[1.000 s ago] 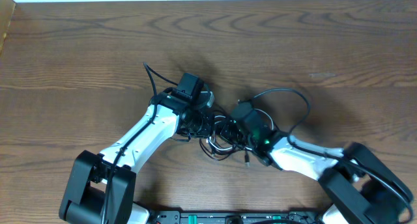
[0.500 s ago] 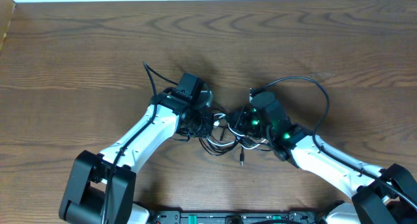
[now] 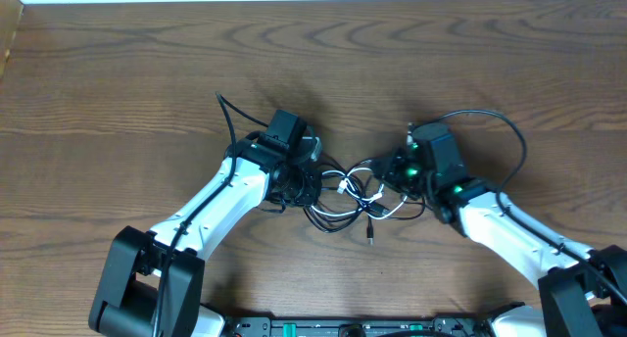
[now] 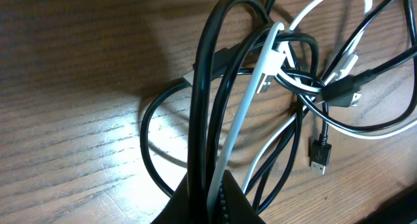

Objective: Untangle cables

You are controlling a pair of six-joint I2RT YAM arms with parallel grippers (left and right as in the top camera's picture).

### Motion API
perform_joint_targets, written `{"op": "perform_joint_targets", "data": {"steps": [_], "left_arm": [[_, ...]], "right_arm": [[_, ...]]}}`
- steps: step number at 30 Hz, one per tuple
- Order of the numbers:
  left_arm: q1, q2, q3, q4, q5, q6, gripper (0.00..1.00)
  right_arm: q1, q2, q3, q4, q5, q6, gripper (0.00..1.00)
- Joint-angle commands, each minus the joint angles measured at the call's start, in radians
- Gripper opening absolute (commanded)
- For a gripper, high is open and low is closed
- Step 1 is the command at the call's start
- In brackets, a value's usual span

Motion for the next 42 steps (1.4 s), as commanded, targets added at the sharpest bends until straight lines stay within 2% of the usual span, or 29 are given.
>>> {"op": "perform_joint_targets", "data": {"steps": [1,6,8,9,10,11,13,15,18,19,21,24,25,26,28,31,37,42], "left_arm": [[-0.002,-0.008,-0.007,-0.003,-0.010,0.026,0.08],[-0.002,-0.008,-0.007,-0.003,-0.010,0.034,0.08],[-0.002,-0.008,-0.007,-0.003,-0.010,0.034,0.08],[-0.002,-0.008,-0.007,-0.003,-0.010,0.034,0.08],[-0.002,-0.008,-0.007,-0.003,-0.010,0.034,0.08],[-0.002,-0.008,-0.007,-0.003,-0.010,0.034,0.08],[-0.002,-0.008,-0.007,-0.003,-0.010,0.034,0.08],[-0.002,-0.008,-0.007,-0.003,-0.009,0.034,0.08],[-0.002,-0.007,-0.007,-0.003,-0.010,0.033,0.08],[-0.002,-0.007,-0.007,-0.003,-0.009,0.034,0.08],[-0.002,-0.007,-0.007,-0.003,-0.009,0.034,0.08],[-0.002,-0.007,-0.007,-0.003,-0.010,0.033,0.08],[-0.002,-0.007,-0.007,-0.003,-0.010,0.033,0.08],[-0.002,-0.007,-0.007,-0.003,-0.010,0.033,0.08],[-0.002,-0.007,-0.007,-0.003,-0.010,0.033,0.08],[-0.002,-0.007,-0.007,-0.003,-0.010,0.033,0.08],[-0.002,-0.007,-0.007,-0.003,-0.009,0.033,0.08],[-0.002,-0.007,-0.007,-0.003,-0.009,0.033,0.08]], "right_arm": [[-0.069,-0.012,-0.004,-0.063,0.031,0.027,0.01],[-0.133,-0.012,-0.004,-0.177,0.137,0.135,0.03],[-0.142,-0.012,-0.004,-0.189,0.143,0.148,0.33],[-0.142,-0.012,-0.004,-0.189,0.143,0.141,0.58],[-0.142,-0.012,-0.004,-0.185,0.140,0.112,0.71],[-0.142,-0.013,-0.003,-0.176,0.119,0.054,0.78],[-0.142,-0.018,-0.003,-0.126,0.015,-0.150,0.83],[-0.143,-0.035,0.002,-0.092,-0.113,-0.305,0.82],[-0.143,-0.087,0.015,-0.083,-0.200,-0.409,0.81],[-0.142,-0.108,0.015,-0.083,-0.211,-0.437,0.78],[-0.140,-0.149,0.015,-0.087,-0.229,-0.520,0.66],[-0.120,-0.185,0.015,-0.108,-0.232,-0.610,0.38],[-0.111,-0.186,0.015,-0.113,-0.232,-0.623,0.35],[-0.101,-0.183,0.015,-0.114,-0.232,-0.633,0.35],[-0.071,-0.169,0.014,-0.114,-0.232,-0.697,0.44],[-0.021,-0.134,0.014,-0.105,-0.224,-0.803,0.49],[0.032,-0.082,0.014,-0.094,-0.084,-0.824,0.45],[0.066,-0.028,0.014,-0.063,-0.074,-0.814,0.45]]}}
